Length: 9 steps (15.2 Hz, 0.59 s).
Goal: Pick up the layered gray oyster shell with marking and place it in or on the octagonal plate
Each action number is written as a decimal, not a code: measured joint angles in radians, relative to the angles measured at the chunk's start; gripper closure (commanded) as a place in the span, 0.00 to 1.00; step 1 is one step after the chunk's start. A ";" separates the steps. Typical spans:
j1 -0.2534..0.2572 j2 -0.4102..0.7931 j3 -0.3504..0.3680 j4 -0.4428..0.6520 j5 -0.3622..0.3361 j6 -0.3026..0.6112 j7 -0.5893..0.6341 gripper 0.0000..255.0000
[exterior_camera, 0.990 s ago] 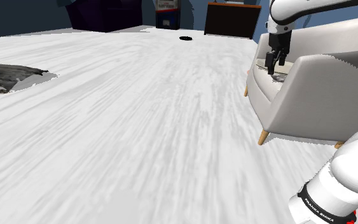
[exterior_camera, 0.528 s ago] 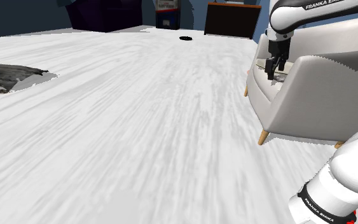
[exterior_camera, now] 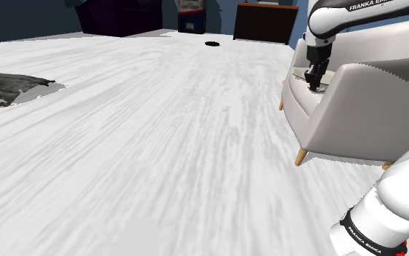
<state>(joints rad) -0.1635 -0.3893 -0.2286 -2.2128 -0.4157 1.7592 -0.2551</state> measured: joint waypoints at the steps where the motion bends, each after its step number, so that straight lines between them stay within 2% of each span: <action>1: 0.000 -0.001 0.000 0.000 0.000 0.000 0.000 1.00; 9: 0.000 -0.002 0.001 0.016 0.000 -0.015 -0.005 1.00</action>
<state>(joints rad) -0.1637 -0.3908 -0.2277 -2.1971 -0.4152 1.7442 -0.2602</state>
